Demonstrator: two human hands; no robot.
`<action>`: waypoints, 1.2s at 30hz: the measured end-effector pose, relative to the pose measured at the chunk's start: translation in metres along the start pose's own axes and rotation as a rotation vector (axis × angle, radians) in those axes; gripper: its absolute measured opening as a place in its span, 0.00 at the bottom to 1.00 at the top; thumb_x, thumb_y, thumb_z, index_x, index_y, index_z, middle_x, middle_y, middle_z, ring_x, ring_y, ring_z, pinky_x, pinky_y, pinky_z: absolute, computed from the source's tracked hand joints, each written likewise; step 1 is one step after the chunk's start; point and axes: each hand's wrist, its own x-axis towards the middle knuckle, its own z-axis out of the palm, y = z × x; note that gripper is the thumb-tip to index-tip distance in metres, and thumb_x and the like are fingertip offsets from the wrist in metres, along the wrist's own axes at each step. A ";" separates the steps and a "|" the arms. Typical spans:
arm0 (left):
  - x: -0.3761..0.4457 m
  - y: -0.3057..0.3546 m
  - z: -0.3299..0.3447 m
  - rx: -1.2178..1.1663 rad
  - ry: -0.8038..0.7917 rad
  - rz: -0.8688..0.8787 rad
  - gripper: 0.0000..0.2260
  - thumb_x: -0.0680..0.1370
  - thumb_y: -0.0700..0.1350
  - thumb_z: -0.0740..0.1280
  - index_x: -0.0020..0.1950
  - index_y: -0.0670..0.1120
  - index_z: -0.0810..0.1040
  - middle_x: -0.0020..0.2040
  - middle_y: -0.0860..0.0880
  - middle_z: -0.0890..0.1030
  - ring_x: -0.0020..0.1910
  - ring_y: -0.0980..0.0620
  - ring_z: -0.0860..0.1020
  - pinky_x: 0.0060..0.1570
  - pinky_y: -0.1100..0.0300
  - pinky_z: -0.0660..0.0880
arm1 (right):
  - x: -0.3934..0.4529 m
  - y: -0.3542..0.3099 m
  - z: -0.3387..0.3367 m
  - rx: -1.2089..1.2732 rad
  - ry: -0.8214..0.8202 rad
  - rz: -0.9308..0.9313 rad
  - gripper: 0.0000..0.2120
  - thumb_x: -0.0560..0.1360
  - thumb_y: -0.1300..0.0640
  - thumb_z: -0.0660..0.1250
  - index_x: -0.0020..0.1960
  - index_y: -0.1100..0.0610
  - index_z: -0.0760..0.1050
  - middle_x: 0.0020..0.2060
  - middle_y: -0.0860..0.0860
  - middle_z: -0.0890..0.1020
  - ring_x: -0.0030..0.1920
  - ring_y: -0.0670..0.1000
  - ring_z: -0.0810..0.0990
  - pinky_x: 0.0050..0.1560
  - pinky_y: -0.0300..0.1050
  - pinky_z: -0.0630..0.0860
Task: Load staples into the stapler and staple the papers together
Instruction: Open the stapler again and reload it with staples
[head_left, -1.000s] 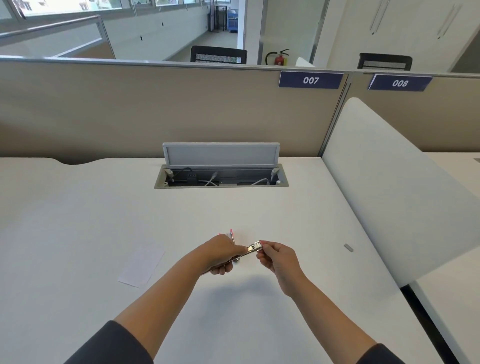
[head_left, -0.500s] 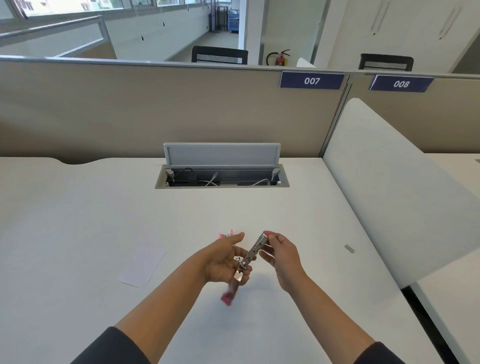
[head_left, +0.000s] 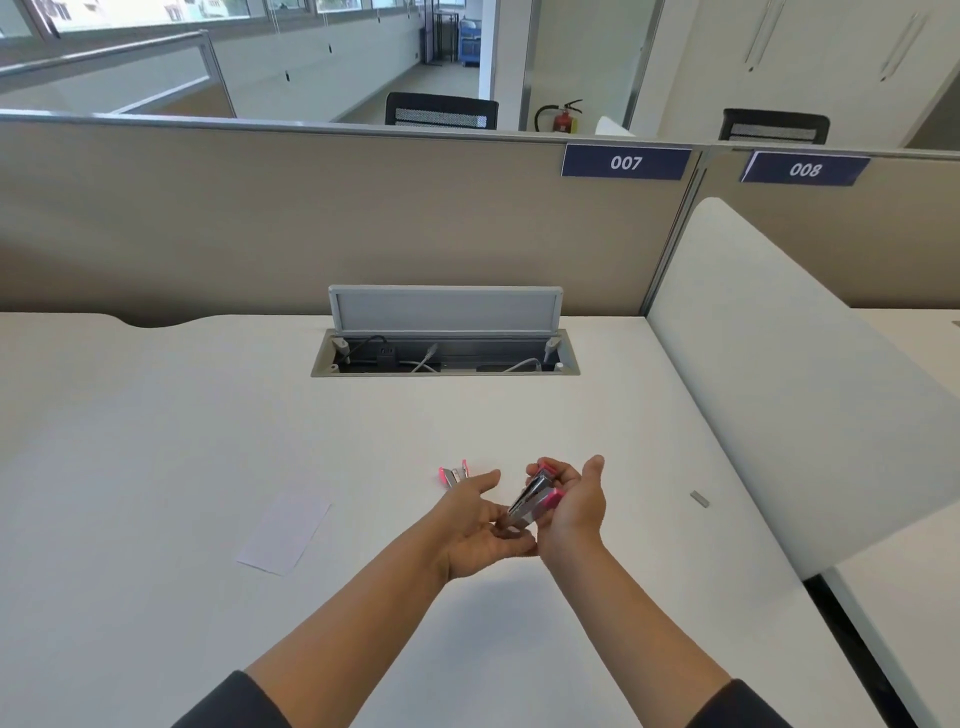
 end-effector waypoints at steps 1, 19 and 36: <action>0.000 -0.001 -0.001 0.060 -0.005 -0.011 0.24 0.80 0.53 0.57 0.53 0.29 0.72 0.48 0.38 0.71 0.49 0.36 0.75 0.54 0.46 0.76 | 0.002 -0.002 0.000 -0.006 0.042 -0.004 0.31 0.79 0.40 0.46 0.33 0.59 0.75 0.23 0.53 0.81 0.30 0.53 0.74 0.35 0.43 0.70; -0.011 -0.011 -0.009 0.316 -0.056 0.175 0.07 0.78 0.35 0.60 0.51 0.37 0.77 0.42 0.42 0.83 0.36 0.49 0.83 0.35 0.62 0.80 | 0.008 -0.014 -0.016 -0.116 -0.292 0.242 0.37 0.75 0.31 0.43 0.49 0.59 0.79 0.46 0.57 0.84 0.50 0.56 0.79 0.53 0.53 0.72; -0.054 -0.009 -0.094 0.511 0.508 0.260 0.10 0.77 0.43 0.63 0.55 0.40 0.77 0.42 0.44 0.83 0.39 0.49 0.80 0.36 0.60 0.76 | -0.015 0.063 0.040 -0.484 -0.343 0.270 0.14 0.78 0.47 0.60 0.54 0.56 0.74 0.38 0.53 0.84 0.42 0.50 0.82 0.51 0.51 0.75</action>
